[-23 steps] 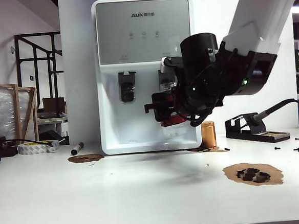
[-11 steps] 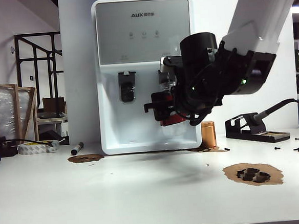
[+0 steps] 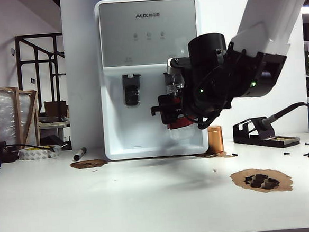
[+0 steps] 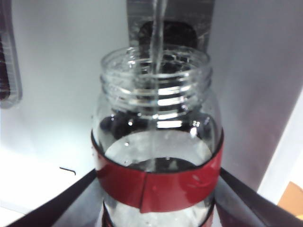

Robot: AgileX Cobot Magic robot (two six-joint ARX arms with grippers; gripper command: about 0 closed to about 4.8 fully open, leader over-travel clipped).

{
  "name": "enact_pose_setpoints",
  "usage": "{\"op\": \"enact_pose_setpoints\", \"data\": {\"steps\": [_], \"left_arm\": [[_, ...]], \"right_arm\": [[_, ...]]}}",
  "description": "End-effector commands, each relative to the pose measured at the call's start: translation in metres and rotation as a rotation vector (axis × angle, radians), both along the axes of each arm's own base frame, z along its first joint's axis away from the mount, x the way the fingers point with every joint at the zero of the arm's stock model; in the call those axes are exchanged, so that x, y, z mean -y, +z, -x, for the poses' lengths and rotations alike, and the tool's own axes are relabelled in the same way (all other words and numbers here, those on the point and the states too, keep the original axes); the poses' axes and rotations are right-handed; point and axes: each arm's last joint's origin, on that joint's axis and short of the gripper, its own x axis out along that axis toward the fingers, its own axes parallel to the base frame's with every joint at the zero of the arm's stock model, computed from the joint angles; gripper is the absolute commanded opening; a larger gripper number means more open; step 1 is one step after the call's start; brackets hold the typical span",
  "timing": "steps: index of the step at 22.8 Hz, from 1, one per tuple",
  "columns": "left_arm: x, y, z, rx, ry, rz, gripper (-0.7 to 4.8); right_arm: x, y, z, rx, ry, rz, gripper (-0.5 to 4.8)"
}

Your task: Pick up the water bottle with two loops of red belts, then reach the front water dispenser and gently press the gray-black baffle horizontally to get a little water.

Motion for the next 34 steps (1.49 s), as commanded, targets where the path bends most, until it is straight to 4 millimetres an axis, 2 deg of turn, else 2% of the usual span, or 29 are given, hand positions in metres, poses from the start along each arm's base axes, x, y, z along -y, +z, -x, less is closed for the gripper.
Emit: {"op": "enact_pose_setpoints", "data": {"steps": [1,8,18,26,28,30,34], "left_arm": [[-0.001,-0.008,-0.007,-0.015,0.023,-0.024,-0.05],[-0.001,-0.009,-0.013,0.054,0.007,-0.039,-0.05],[-0.001,-0.011,-0.019,0.085,0.014,-0.041,-0.05],[-0.001,-0.008,-0.020,0.111,0.019,-0.034,-0.05],[-0.001,-0.008,-0.020,0.111,0.023,-0.035,-0.04],[-0.002,-0.008,-0.020,0.111,0.029,-0.037,-0.05],[-0.002,-0.008,-0.020,0.111,0.040,-0.040,-0.05]], "right_arm": [[0.003,0.008,-0.004,0.040,-0.019,-0.008,-0.05],[0.004,0.013,-0.001,0.028,-0.019,0.001,-0.05],[0.012,0.023,0.020,0.034,-0.014,0.001,-0.05],[0.005,0.020,0.058,-0.001,0.037,0.022,-0.05],[0.003,0.018,0.073,-0.015,0.041,0.028,-0.05],[0.005,0.014,0.086,-0.035,0.028,0.032,-0.05],[0.018,-0.001,0.107,-0.042,-0.027,-0.069,-0.05]]}}
